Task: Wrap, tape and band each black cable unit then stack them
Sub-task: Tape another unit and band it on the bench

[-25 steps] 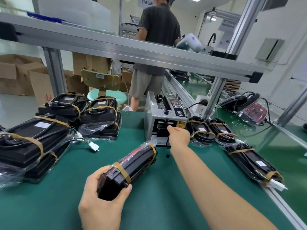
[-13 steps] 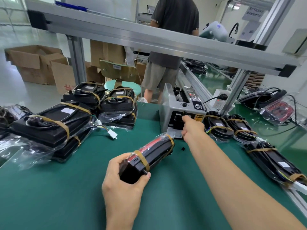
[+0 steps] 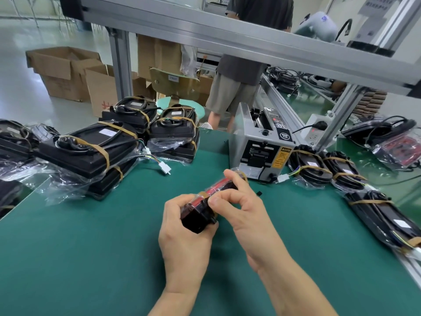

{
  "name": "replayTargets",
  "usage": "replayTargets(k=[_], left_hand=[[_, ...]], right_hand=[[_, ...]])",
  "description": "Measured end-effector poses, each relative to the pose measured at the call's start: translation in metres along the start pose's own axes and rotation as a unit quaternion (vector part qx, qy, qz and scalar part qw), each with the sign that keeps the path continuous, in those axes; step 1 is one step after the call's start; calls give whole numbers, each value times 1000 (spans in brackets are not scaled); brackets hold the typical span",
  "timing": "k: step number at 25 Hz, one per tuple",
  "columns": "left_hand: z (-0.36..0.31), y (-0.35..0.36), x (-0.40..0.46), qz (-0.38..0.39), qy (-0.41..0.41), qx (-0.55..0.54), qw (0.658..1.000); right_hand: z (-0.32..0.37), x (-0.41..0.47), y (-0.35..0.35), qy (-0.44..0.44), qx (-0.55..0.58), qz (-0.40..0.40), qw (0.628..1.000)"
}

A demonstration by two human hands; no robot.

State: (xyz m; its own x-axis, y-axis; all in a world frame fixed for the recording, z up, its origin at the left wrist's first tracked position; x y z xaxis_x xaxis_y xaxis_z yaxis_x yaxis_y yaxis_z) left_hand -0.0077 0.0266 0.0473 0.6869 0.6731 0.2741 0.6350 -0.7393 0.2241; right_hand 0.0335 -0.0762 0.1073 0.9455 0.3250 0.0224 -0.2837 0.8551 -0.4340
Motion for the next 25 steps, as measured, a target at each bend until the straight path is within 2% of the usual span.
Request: replayTargets(k=[14, 19, 25], left_hand=[[1, 0, 1, 1, -3, 3, 1000], [0, 0, 1, 0, -6, 6, 1000], [0, 0, 1, 1, -8, 8, 1000]], right_hand=[[6, 3, 3, 16, -96, -12, 995], [6, 4, -1, 19, -47, 10, 999], [8, 4, 0, 15, -114, -4, 993]])
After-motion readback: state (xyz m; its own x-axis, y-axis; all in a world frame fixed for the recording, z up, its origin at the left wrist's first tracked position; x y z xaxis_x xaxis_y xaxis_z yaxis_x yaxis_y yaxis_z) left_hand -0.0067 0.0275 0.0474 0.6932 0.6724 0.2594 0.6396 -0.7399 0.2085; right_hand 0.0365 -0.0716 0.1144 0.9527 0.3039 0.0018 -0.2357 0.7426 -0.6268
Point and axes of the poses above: each hand's wrist, its own x-axis towards the middle knuckle, its own y-axis out of the palm, z = x × y, the point moved 3 cm from there along x, towards the middle knuckle, and after that the axes turned 15 degrees about -x, right-handed, at the moved point
